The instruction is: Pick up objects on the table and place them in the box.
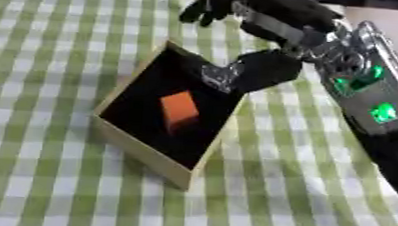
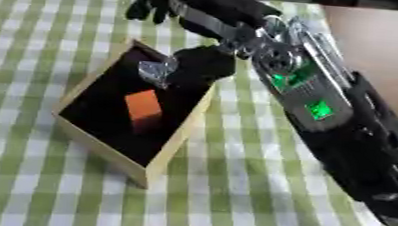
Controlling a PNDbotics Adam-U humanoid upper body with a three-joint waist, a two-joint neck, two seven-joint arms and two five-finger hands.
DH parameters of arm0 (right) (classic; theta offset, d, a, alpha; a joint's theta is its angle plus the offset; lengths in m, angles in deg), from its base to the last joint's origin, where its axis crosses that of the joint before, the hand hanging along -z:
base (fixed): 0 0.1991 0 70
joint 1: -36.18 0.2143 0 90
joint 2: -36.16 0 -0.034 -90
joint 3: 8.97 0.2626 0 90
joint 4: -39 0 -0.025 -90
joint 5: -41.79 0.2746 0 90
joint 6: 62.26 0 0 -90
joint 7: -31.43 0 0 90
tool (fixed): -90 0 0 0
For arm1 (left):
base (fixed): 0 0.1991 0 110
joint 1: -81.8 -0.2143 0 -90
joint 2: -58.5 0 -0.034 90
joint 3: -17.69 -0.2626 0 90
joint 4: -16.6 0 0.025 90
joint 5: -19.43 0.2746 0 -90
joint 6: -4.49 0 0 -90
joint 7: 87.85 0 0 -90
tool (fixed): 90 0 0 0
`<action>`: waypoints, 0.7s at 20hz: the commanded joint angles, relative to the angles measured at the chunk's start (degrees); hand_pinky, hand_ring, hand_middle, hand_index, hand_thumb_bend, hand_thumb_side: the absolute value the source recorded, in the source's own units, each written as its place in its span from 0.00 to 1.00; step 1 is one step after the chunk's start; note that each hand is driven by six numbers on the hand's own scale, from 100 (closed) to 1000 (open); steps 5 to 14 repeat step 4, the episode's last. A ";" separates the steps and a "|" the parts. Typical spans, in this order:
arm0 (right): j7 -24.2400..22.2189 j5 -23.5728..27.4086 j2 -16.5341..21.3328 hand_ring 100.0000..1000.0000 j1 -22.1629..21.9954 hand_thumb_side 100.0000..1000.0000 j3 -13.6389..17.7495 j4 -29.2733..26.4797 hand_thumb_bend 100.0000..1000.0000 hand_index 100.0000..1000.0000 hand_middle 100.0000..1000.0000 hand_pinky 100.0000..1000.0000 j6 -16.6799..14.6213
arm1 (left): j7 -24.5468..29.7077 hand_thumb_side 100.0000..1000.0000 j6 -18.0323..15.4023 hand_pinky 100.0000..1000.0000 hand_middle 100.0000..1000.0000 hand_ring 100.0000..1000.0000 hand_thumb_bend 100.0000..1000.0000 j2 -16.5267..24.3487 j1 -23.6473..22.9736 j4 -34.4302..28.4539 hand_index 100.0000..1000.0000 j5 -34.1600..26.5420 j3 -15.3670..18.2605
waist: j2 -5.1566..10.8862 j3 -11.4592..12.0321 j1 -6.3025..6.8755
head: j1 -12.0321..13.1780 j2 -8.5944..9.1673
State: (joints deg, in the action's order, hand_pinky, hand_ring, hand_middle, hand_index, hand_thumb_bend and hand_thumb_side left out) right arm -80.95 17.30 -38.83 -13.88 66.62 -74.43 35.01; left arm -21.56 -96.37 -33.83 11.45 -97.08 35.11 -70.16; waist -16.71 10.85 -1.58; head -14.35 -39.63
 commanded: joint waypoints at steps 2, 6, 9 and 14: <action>9.45 5.65 1.42 0.70 -0.89 0.74 4.17 -1.17 0.06 0.82 0.72 0.73 -0.07 | -1.37 0.60 -0.04 0.77 0.75 0.70 0.41 0.75 0.13 -0.91 0.72 -0.17 0.79 | 1.33 -0.23 0.60 | -1.16 1.50; 13.92 7.45 2.18 0.70 -2.23 0.75 6.08 -1.17 0.03 0.82 0.72 0.72 -0.66 | -2.13 0.59 -0.08 0.77 0.75 0.70 0.42 0.81 -0.04 -0.91 0.72 -0.26 0.97 | 1.31 -0.36 0.79 | -1.44 1.76; 13.92 7.45 2.18 0.70 -2.23 0.75 6.08 -1.17 0.03 0.82 0.72 0.72 -0.66 | -2.13 0.59 -0.08 0.77 0.75 0.70 0.42 0.81 -0.04 -0.91 0.72 -0.26 0.97 | 1.31 -0.36 0.79 | -1.44 1.76; 13.92 7.45 2.18 0.70 -2.23 0.75 6.08 -1.17 0.03 0.82 0.72 0.72 -0.66 | -2.13 0.59 -0.08 0.77 0.75 0.70 0.42 0.81 -0.04 -0.91 0.72 -0.26 0.97 | 1.31 -0.36 0.79 | -1.44 1.76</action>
